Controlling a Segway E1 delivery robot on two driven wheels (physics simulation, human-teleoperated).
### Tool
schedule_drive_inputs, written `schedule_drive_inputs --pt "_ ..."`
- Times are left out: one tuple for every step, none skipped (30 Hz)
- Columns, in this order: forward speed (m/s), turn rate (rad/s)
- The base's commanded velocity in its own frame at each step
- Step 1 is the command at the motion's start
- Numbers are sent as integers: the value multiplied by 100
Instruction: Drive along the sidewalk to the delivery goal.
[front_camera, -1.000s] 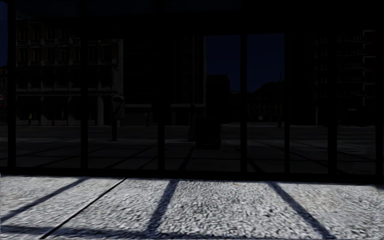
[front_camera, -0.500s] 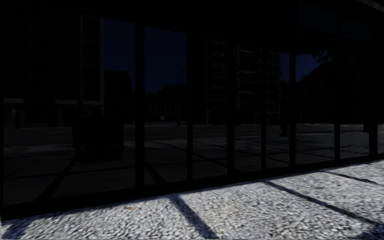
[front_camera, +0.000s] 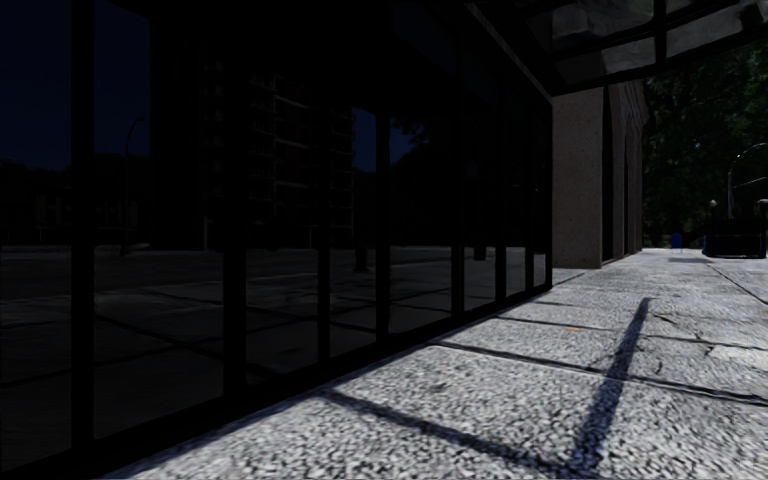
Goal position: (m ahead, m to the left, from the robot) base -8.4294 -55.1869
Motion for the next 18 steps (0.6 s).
schedule_drive_inputs --pt "133 -104" --pt "133 -104" --pt "133 -104" --pt "133 -102" --pt "133 -101" --pt "133 -101" --pt "133 -99" --pt "133 -97" --pt "133 -95" --pt "133 -94" --pt "133 -94" --pt "133 -90" --pt "133 -45" --pt "133 0" --pt "133 0" --pt "133 0" --pt "133 0" --pt "133 0"
